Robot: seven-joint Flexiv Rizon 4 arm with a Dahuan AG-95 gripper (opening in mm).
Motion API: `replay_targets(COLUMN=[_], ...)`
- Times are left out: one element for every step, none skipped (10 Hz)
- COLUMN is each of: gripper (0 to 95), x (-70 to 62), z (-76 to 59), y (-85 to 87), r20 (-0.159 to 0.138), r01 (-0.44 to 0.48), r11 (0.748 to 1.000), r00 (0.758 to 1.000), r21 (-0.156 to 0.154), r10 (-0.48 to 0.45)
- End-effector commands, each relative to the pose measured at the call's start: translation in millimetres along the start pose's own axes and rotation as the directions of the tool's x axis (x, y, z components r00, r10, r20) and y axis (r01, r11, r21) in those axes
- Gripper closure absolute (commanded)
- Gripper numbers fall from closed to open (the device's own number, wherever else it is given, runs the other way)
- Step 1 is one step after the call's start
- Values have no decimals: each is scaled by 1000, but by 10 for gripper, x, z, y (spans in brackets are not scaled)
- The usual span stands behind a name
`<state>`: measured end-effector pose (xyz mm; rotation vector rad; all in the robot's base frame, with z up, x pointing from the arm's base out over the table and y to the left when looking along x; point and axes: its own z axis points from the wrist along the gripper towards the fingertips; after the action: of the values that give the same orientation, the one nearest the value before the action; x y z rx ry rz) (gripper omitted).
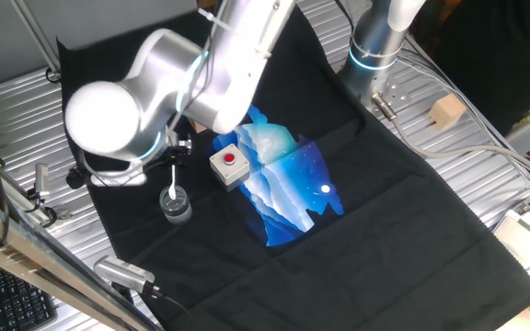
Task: Screw the lid onto the jar
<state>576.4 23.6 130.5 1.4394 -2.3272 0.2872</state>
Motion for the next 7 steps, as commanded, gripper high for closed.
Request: replay_targets(gripper=[950,950,950,950,950,950,950], x=[3,4,0,-3,-4,-5,-9], z=[-5,-6,-7,-9,-12,-17,-21], y=[20,30,32,38,48,61,69], r20=[-14,-19,-32,-42,-47,-56,-68], r01=[5,20,49,75,95,106,121], r11=[1000,999,996,993,990,987,984], r00=[1000,1000,998,997,995,993,991], r21=[26,43,69,90,108,117,129], r10=[-5,-19,-47,-71,-90,-100,-113])
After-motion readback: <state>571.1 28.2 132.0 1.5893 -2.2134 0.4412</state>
